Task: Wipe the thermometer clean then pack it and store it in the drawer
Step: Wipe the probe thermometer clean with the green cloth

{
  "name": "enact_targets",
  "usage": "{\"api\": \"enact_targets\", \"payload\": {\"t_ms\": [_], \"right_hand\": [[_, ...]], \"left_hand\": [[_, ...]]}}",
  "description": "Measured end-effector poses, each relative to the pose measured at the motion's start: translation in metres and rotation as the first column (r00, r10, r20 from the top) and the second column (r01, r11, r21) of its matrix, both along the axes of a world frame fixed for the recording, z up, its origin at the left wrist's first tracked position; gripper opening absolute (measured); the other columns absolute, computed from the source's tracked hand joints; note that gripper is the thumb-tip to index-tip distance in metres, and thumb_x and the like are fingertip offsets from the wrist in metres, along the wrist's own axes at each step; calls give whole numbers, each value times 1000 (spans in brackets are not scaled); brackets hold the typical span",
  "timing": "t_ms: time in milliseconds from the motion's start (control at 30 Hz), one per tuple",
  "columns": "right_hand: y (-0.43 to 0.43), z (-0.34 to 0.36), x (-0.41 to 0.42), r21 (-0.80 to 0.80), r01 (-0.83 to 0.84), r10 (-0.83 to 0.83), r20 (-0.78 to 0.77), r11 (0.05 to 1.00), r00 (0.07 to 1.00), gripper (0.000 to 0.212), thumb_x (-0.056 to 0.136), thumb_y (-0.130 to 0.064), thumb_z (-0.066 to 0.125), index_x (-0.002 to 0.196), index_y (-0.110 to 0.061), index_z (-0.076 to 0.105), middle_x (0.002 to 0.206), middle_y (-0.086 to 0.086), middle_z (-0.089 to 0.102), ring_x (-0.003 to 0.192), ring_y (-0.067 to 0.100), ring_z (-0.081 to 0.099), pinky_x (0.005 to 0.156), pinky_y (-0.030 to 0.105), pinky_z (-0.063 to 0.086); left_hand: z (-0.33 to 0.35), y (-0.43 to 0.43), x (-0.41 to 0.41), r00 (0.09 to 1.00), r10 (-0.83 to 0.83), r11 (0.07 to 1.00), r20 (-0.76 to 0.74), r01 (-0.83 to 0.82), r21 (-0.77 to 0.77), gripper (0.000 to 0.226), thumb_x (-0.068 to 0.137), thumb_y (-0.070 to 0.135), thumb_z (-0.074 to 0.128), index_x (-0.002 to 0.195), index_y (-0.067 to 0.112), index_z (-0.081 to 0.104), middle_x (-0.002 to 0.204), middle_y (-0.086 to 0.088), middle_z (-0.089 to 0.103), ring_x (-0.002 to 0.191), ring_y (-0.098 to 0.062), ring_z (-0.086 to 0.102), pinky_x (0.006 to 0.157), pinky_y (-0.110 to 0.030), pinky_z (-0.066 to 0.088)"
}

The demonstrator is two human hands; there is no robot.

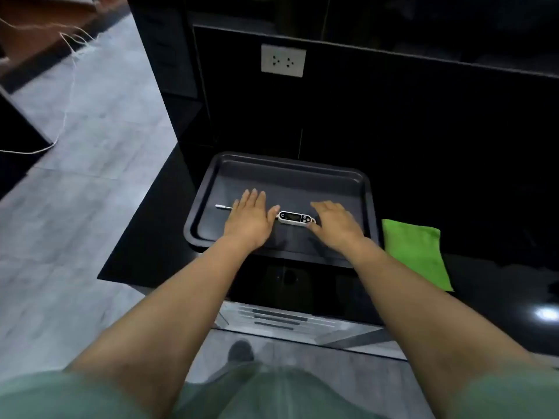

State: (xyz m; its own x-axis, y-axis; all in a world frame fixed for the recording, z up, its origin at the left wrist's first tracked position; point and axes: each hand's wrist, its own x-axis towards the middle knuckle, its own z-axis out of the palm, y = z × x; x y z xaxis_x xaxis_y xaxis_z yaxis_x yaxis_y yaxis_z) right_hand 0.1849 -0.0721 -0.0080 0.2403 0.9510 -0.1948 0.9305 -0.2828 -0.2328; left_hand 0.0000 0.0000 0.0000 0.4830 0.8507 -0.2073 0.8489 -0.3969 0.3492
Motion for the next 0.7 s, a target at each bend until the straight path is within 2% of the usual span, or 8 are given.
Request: {"api": "enact_targets", "payload": {"t_ms": [100,200,300,367,433,500,600,700], "right_hand": [[8,-14,-8,14,-37,36,61,999,997,58,93,-41,56,144,-17,42,138,7,48,127,28,43,104,39,35],[11,-26,-14,37,-53,49,103,998,993,49,93,-39,56,137,-19,50,130,5,51,120,27,46,99,38,36],[15,-29,-17,103,-37,23,140,994,990,38,94,-36,55,127,-19,56,121,5,53,114,27,47,92,36,35],[15,-31,-18,123,-22,5,141,992,990,34,93,-35,55,123,-18,57,118,5,54,111,27,48,89,36,35],[12,-31,-16,155,12,-31,119,988,992,33,93,-34,56,120,-16,59,115,5,55,108,28,49,87,37,34],[9,-30,-13,178,56,-75,102,982,992,33,93,-35,56,119,-15,60,114,6,56,107,29,49,87,37,34],[2,-24,-9,219,89,-111,90,972,990,32,92,-34,58,118,-15,62,112,7,58,105,30,50,85,38,35],[-7,-18,-7,270,100,-127,84,958,988,32,89,-32,62,116,-14,64,109,8,59,102,31,52,83,40,37]], "left_hand": [[-13,3,-5,998,15,999,68,-17,27,62,103,45,26,153,7,23,161,-11,18,150,-24,10,122,-35,8],[-24,0,-12,982,34,992,186,-56,111,55,102,38,39,146,4,38,153,-13,36,142,-27,29,118,-35,22],[-32,3,-17,953,56,972,299,-120,200,42,99,30,49,131,3,55,131,-13,53,124,-29,45,104,-37,40],[-32,5,-17,922,80,968,378,-162,190,30,97,26,53,117,5,61,117,-12,57,113,-28,50,94,-36,44],[-29,7,-12,879,165,977,448,-207,47,22,97,24,53,107,6,62,107,-10,62,101,-27,56,83,-33,43],[-28,14,-2,838,299,954,457,-246,-172,22,98,28,52,100,8,61,98,-8,68,94,-28,61,79,-33,46],[-30,22,17,647,565,791,512,-248,-559,24,98,31,51,80,15,55,81,-6,67,82,-33,67,84,-44,54],[-19,18,32,460,734,617,500,-143,-774,21,101,28,47,84,17,51,85,-6,63,69,-21,62,78,-35,55]]}}
